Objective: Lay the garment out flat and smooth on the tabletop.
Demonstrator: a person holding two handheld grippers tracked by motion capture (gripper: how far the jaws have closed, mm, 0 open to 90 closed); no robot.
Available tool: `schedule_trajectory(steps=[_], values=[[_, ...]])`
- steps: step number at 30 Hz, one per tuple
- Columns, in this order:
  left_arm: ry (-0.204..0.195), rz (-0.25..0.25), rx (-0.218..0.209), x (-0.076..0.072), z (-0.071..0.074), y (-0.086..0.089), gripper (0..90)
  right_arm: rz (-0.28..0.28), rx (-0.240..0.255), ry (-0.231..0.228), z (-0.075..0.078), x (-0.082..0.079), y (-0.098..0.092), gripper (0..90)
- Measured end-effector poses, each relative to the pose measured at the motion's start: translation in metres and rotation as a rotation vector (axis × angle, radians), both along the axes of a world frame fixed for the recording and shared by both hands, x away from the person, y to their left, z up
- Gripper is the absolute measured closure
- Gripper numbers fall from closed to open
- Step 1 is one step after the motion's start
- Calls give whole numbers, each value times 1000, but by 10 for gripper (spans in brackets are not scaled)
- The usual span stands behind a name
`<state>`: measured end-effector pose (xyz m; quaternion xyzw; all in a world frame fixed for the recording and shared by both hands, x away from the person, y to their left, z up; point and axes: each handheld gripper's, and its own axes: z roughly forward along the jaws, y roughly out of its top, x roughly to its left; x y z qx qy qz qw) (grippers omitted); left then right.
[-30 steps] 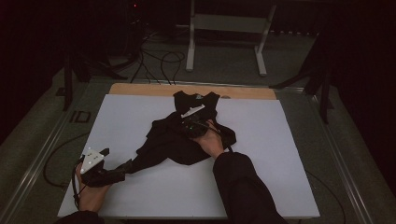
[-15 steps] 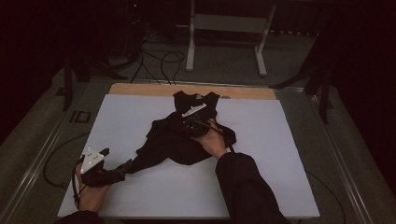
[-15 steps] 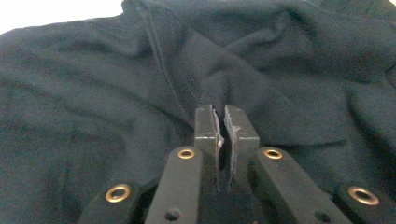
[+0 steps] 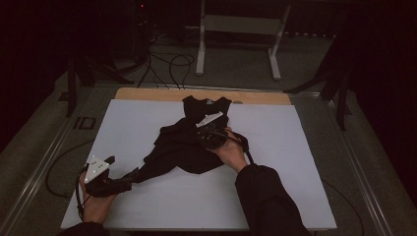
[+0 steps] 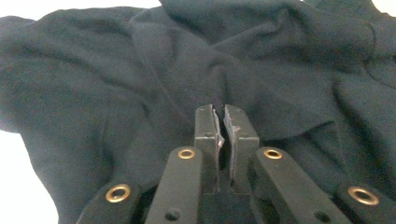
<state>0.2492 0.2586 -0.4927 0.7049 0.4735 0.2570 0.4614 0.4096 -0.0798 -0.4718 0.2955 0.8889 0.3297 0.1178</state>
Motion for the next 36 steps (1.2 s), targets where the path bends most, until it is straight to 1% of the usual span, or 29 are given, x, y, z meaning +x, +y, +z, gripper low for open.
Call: schedule_trajectory(steps=[5,7,9,10,11,14,17,21,22,25,26,29,30,31,33,36], values=[[1,0,-1,0,0,0,37,9,10,-3,5,-7,-9,856],[2,1,0,0,0,0,37,8,15,-1,8,-14,-16,856],[2,1,0,0,0,0,37,8,20,-2,9,-16,-18,856],[2,1,0,0,-1,0,37,12,28,-3,10,-20,-24,856],[3,1,0,0,-1,0,37,12,28,-3,10,-20,-24,856],[4,2,-2,1,-1,0,37,17,26,-7,11,-29,-33,856],[5,1,-2,1,-1,-1,37,21,26,-6,12,-34,-38,856],[3,5,1,0,-1,0,38,29,24,-14,13,-43,-48,856],[3,6,0,0,-1,-1,37,26,29,-11,13,-46,-51,856],[6,7,-1,1,-2,-1,37,27,30,-11,13,-48,-54,856],[6,7,-2,1,-2,-1,37,29,29,-9,12,-55,-61,855],[8,7,2,1,-3,-1,37,32,29,-11,13,-62,-67,854],[8,7,2,1,-3,-1,37,32,29,-11,13,-62,-67,854],[9,6,3,1,-3,-2,37,34,31,-17,15,-69,-73,854],[9,5,3,1,-3,-2,37,34,37,-20,15,-71,-75,855],[11,4,2,1,-3,-2,38,30,43,-20,15,-77,-82,854]])
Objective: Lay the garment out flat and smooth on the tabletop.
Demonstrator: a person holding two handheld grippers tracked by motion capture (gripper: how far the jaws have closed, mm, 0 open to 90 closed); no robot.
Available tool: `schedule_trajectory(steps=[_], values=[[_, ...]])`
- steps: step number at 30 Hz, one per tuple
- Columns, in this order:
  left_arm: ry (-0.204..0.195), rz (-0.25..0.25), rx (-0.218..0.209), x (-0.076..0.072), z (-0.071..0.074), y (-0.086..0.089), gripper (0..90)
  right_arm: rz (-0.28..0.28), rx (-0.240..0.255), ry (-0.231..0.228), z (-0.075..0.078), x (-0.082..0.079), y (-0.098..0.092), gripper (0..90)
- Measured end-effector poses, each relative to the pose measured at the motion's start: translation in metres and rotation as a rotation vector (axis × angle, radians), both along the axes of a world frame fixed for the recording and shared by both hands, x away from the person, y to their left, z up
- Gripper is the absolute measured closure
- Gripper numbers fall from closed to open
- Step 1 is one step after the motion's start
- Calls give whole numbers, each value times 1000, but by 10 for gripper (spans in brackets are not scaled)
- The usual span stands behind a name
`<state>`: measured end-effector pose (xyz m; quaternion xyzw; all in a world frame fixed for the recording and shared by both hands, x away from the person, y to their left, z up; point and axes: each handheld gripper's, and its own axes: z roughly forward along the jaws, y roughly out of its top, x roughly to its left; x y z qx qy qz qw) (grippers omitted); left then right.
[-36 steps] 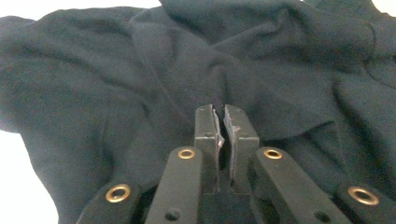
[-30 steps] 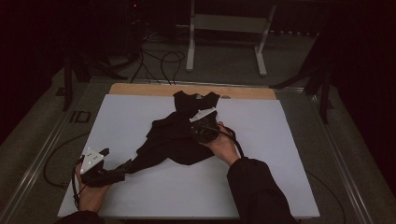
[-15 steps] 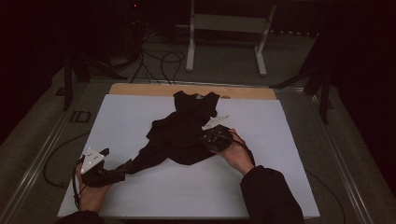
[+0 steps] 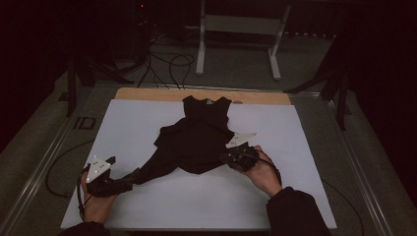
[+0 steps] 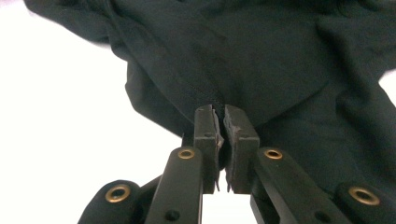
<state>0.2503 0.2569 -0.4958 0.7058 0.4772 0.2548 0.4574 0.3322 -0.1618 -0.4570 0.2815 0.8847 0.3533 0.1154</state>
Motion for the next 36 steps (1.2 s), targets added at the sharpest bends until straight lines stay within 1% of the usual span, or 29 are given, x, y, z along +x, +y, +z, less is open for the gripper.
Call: schedule_trajectory(steps=[1,2,4,6,15,16,17,19,20,22,25,26,27,28,29,31,32,33,34,35,36], values=[[1,-1,2,0,0,0,38,-3,2,5,-1,-3,-5,854],[1,-1,2,0,0,0,38,-3,2,5,-1,-3,-5,854],[2,1,2,0,0,0,38,-12,11,15,-3,-8,-11,854],[2,1,1,0,0,0,38,-11,12,10,-4,-12,-15,854],[5,8,-5,1,-1,1,43,-18,23,15,-4,-27,-32,853],[5,8,-6,1,-1,1,44,-24,28,17,-4,-31,-36,853],[6,8,-6,1,-1,2,44,-24,28,17,-4,-31,-36,853],[9,9,-6,1,-1,2,46,-29,28,19,-4,-37,-43,852],[11,10,-8,1,-1,1,46,-29,28,19,-4,-37,-43,852],[19,8,-5,3,-2,1,48,-33,33,21,-5,-43,-48,852],[24,5,-5,4,-2,1,51,-36,33,26,-5,-47,-51,852],[28,2,-5,4,-3,1,61,-33,37,30,-7,-51,-53,852],[32,-1,-5,4,-3,0,61,-33,37,30,-7,-51,-53,852],[36,-8,-7,5,-3,0,85,-29,33,34,-8,-55,-55,852],[43,-13,-9,6,-4,-1,85,-29,33,34,-8,-55,-55,852],[60,-29,-11,8,-5,-3,121,-31,33,39,-9,-58,-56,852],[68,-28,-1,9,-5,-4,159,-30,33,40,-9,-60,-56,852],[82,-32,8,10,-6,-6,174,-32,34,42,-9,-63,-57,852],[94,-32,11,12,-7,-7,208,-28,35,40,-8,-64,-58,851],[105,-31,17,13,-8,-9,226,-26,36,37,-8,-65,-58,852],[118,-38,21,15,-9,-11,226,-26,36,37,-8,-65,-58,852]])
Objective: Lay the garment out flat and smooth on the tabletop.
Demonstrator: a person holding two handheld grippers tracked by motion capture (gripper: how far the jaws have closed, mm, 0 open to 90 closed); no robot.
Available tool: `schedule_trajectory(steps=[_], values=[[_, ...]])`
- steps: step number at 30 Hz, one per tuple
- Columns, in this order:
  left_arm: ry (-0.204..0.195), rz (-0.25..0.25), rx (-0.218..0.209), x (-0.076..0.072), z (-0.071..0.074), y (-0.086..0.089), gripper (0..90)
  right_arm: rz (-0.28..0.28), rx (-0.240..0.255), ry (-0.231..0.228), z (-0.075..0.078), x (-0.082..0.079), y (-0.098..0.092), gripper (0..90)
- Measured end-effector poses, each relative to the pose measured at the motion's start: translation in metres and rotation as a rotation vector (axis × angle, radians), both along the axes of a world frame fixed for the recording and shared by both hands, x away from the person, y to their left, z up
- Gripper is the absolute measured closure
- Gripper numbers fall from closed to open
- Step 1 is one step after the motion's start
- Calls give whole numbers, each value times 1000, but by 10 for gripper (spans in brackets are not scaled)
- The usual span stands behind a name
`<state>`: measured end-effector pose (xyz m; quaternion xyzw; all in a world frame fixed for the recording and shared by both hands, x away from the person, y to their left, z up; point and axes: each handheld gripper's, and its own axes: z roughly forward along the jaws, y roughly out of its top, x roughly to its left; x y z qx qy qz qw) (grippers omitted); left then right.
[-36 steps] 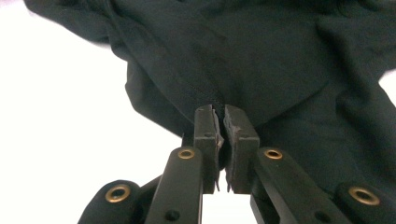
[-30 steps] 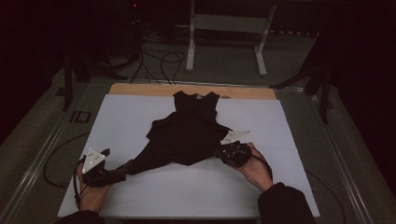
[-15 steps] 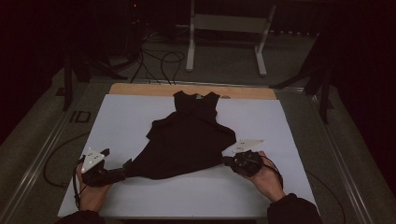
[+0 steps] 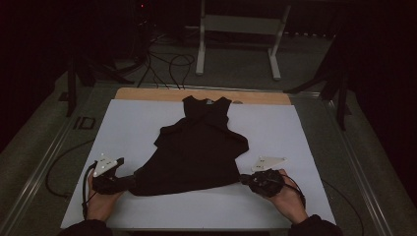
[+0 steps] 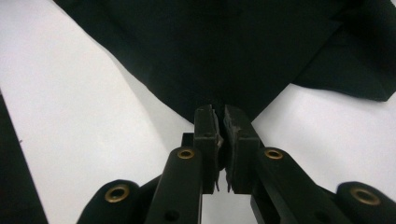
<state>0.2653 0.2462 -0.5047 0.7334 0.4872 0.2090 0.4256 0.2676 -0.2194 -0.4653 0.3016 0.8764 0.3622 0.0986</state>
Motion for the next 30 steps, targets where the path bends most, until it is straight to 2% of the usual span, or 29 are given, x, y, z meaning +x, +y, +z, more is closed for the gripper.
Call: schedule_trajectory(steps=[7,11,14,18,22,23,24,25,26,30], values=[[118,-40,34,16,-13,-11,338,11,0,-4,0,-5,1,851],[170,-52,55,21,-20,-14,391,13,-3,-6,1,-6,0,851],[170,-49,46,22,-20,-13,439,11,-1,-6,1,-8,-1,851],[172,-55,55,21,-19,-11,520,9,0,-5,1,-9,-3,851],[174,-69,74,18,-18,-14,700,-2,0,1,1,-13,-8,851],[179,-79,74,18,-18,-14,700,-2,0,1,1,-13,-8,851],[180,-84,73,17,-18,-14,785,-5,3,4,0,-15,-10,851],[185,-94,73,16,-18,-14,785,-5,3,4,0,-15,-10,851],[192,-103,66,15,-18,-14,858,-9,3,8,0,-17,-12,851],[210,-120,70,11,-16,-14,876,-17,2,12,-1,-21,-17,851]])
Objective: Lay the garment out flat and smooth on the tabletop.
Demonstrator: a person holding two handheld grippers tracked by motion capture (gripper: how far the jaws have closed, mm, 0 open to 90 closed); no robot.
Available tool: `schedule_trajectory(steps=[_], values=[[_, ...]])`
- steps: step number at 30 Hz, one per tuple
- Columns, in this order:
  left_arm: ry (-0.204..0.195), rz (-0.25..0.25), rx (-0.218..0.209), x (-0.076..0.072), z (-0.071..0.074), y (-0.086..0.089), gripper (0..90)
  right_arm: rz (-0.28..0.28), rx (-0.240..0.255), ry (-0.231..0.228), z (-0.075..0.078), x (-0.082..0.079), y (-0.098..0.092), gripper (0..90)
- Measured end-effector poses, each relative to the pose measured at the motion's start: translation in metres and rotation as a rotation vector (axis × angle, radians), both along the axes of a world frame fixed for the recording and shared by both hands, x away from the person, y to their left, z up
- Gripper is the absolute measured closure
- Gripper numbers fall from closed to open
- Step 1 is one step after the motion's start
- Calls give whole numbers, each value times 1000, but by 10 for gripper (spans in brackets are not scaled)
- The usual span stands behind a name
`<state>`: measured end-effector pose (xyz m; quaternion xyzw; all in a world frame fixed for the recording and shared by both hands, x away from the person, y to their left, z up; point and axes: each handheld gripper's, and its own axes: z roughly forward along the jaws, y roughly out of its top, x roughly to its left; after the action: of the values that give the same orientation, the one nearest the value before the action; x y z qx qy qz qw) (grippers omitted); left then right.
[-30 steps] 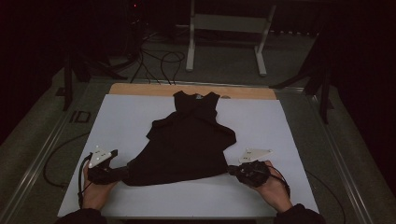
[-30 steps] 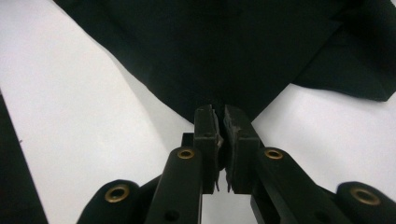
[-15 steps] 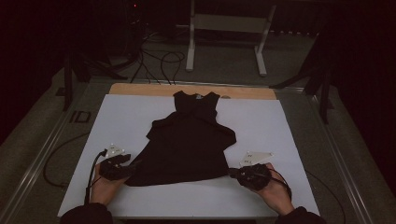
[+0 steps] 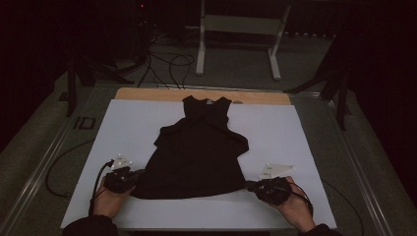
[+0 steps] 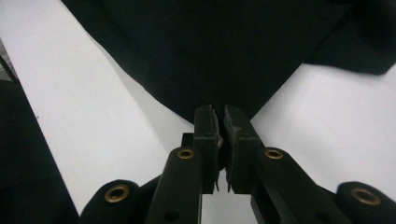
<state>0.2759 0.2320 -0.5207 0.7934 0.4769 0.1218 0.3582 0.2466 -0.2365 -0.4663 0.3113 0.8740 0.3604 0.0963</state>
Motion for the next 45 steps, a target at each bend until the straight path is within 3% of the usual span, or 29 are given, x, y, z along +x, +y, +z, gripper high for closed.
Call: schedule_trajectory(steps=[9,16,21,27,39,45], values=[[35,-19,20,-15,5,-3,878,-28,10,17,-4,-22,-20,851],[25,-27,12,-26,10,-3,878,-36,20,21,-4,-35,-29,851],[6,-26,-2,-35,14,0,878,-39,20,23,-5,-43,-33,851],[-52,-21,-28,-46,25,6,878,-46,43,10,0,-52,-40,851],[-78,-37,-59,-65,32,10,878,-48,48,-9,5,-65,-54,849],[-117,-57,-85,-78,39,11,878,-19,99,-26,10,-75,-61,847]])
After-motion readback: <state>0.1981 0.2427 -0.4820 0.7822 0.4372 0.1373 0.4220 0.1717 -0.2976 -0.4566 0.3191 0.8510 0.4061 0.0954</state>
